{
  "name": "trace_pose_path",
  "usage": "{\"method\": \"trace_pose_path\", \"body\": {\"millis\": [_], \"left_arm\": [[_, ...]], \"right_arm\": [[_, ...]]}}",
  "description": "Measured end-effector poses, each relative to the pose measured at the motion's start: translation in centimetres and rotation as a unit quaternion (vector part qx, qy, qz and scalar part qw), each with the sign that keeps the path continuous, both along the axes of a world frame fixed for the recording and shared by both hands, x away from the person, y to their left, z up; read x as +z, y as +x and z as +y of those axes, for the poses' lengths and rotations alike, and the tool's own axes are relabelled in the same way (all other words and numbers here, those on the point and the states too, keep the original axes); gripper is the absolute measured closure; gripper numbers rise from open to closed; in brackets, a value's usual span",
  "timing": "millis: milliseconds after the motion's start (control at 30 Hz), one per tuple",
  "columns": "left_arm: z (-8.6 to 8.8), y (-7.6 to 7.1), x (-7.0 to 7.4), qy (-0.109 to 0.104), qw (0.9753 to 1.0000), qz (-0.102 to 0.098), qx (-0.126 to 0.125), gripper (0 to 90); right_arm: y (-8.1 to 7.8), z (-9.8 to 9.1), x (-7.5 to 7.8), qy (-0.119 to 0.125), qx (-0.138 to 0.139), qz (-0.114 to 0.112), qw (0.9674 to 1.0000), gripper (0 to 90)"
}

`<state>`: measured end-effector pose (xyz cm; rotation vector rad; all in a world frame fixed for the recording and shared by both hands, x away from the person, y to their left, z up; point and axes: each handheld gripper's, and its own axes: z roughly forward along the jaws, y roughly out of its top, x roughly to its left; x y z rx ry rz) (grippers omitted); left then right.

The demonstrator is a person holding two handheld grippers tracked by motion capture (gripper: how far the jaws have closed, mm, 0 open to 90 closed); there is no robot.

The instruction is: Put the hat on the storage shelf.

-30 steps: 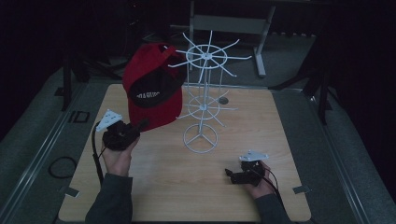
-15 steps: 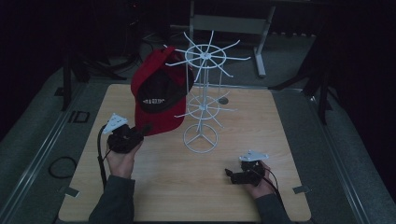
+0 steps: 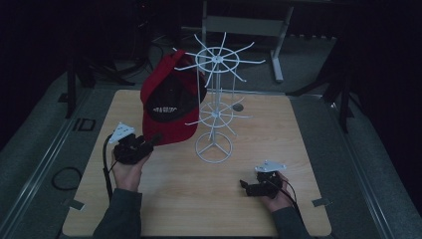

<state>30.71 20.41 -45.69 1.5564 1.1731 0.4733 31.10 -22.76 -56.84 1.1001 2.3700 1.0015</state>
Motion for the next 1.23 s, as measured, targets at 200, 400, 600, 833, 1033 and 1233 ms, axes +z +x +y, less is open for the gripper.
{"method": "trace_pose_path", "body": {"millis": [200,400,600,833,1033,1233], "left_arm": [[0.3,0.0,-0.3,-0.008,0.9999,0.005,0.014,58.8],[0.7,0.0,-0.4,-0.011,0.9997,0.007,0.021,53.3],[0.9,-0.1,-0.4,-0.013,0.9996,0.004,0.024,50.1],[0.9,-0.5,-0.7,-0.009,0.9997,0.005,0.024,45.1],[1.3,-0.9,-0.8,-0.007,0.9996,0.004,0.029,44.4],[1.5,-1.0,-1.0,-0.011,0.9995,0.005,0.030,43.7]], "right_arm": [[0.0,0.0,0.0,0.000,0.000,0.000,1.0000,13.1],[0.0,0.0,0.0,0.000,0.000,0.000,1.0000,13.1],[0.0,0.0,0.0,0.000,0.001,-0.001,1.0000,13.1],[0.0,0.0,0.0,0.000,0.001,0.000,1.0000,13.1],[0.0,0.0,0.0,0.000,0.001,0.000,1.0000,13.1],[0.0,0.0,0.0,0.000,0.001,0.000,1.0000,13.1]]}}
